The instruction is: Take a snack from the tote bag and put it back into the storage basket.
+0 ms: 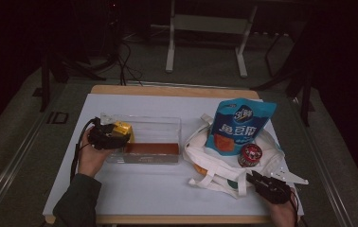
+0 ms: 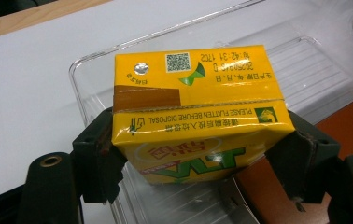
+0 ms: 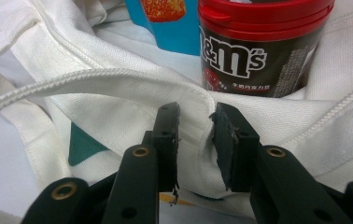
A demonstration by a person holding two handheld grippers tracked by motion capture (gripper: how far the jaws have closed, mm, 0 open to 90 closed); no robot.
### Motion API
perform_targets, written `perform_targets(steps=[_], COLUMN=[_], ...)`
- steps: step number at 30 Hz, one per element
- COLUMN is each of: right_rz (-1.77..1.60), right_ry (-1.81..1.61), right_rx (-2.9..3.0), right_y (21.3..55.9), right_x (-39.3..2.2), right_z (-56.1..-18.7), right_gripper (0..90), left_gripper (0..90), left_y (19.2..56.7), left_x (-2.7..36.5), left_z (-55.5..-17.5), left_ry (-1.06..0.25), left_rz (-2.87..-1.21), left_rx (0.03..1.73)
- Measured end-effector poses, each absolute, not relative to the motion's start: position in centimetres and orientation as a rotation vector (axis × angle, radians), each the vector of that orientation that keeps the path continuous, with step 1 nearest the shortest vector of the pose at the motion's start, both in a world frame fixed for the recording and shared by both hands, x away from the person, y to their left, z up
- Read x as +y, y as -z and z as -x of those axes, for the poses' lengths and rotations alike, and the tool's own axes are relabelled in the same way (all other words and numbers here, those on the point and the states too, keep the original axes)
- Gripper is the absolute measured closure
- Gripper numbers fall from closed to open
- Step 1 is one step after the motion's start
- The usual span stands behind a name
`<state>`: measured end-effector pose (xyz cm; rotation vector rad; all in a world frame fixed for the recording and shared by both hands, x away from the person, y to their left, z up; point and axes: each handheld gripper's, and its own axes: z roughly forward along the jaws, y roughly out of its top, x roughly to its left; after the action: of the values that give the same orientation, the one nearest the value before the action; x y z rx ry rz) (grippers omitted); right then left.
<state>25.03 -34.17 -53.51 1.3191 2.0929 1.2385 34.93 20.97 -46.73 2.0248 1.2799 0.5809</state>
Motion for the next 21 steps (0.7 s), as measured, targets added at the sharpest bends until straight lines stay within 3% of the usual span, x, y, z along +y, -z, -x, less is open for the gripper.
perform_targets(steps=[21], right_rz=[-1.321], right_ry=[-1.242], right_rx=[2.093], right_y=[53.5], right_x=[-34.2], right_z=[-25.0], right_gripper=[70.4], left_gripper=[26.4], left_y=[46.5], left_x=[21.3], left_z=[-33.3], left_ry=[-0.59], left_rz=[-2.043], left_rx=[1.296])
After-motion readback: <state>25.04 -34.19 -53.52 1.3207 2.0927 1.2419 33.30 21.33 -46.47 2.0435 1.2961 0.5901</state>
